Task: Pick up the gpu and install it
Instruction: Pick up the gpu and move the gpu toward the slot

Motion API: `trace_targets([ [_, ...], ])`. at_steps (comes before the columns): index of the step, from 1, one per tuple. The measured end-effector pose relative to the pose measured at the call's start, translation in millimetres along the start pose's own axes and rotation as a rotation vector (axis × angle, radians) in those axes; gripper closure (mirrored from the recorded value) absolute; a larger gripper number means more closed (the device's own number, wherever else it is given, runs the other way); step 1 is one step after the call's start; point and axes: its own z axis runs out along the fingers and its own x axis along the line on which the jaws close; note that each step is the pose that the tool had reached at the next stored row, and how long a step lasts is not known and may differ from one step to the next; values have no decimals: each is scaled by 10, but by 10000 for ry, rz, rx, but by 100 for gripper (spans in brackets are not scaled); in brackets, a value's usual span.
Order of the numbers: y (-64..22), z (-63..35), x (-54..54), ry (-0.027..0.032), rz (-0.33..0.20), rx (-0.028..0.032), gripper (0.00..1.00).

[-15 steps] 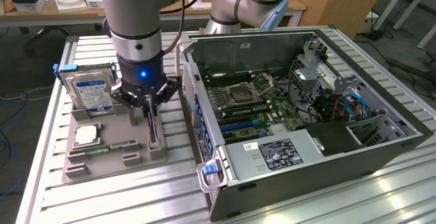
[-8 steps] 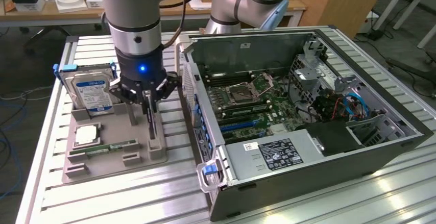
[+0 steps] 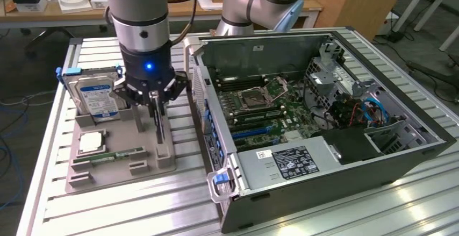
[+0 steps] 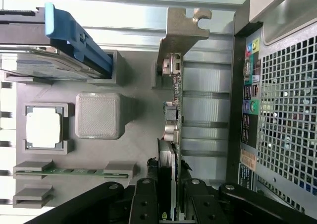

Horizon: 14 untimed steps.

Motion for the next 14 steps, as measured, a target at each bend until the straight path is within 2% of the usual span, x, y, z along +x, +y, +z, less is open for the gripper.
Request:
trace_targets([
  [14,8,-170,1,-1,-11,-1,74],
])
